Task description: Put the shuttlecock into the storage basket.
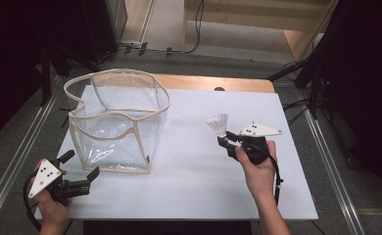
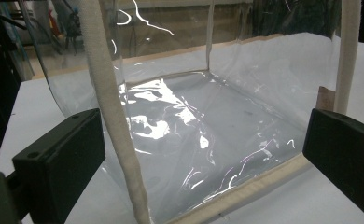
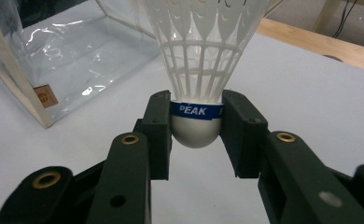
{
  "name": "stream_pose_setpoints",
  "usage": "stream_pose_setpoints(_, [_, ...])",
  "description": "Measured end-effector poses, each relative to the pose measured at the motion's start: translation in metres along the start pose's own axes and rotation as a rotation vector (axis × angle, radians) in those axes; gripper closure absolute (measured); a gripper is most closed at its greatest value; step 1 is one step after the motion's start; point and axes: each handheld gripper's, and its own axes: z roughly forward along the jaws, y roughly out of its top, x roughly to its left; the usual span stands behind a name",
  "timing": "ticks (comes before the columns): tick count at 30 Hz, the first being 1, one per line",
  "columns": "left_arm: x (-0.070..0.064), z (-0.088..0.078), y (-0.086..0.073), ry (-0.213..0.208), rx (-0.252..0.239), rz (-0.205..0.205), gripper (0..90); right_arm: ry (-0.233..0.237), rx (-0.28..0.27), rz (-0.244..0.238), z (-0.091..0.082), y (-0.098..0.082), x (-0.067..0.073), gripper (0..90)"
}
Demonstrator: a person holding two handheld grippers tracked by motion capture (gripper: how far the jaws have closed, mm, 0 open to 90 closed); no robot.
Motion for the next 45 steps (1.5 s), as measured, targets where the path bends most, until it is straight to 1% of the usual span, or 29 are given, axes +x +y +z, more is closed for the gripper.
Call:
stream_pose_setpoints(5, [0.0, 0.0, 0.0, -0.001, 0.0, 0.0, 0.0, 0.007, -0.013, -0.002, 0.0, 0.002, 0.001, 62.2])
stream_pose_setpoints(14, [0.0, 0.0, 0.0, -0.005, -0.003, 0.002, 0.0, 0.012, -0.046, -0.026, 0.0, 0.009, 0.005, 62.3])
stream_pose_setpoints(16, [0.0, 0.0, 0.0, -0.005, -0.002, 0.003, 0.0, 0.023, -0.05, -0.031, 0.001, 0.011, 0.006, 62.2])
stream_pose_setpoints(20, [0.0, 0.0, 0.0, -0.005, -0.002, 0.002, 0.0, 0.03, -0.054, -0.04, 0.003, 0.015, 0.008, 62.2])
stream_pose_setpoints(29, [0.001, 0.0, 0.0, -0.004, -0.004, 0.0, 0.0, 0.036, -0.065, -0.052, 0.003, 0.023, 0.011, 62.2])
stream_pose_setpoints(32, [0.001, 0.0, 0.0, -0.004, -0.003, 0.0, 0.0, 0.039, -0.078, -0.058, 0.003, 0.027, 0.011, 62.2])
stream_pose_setpoints(45, [0.0, 0.0, 0.0, -0.004, -0.001, 0.002, 0.0, 0.058, -0.1, -0.063, 0.005, 0.032, 0.015, 62.2])
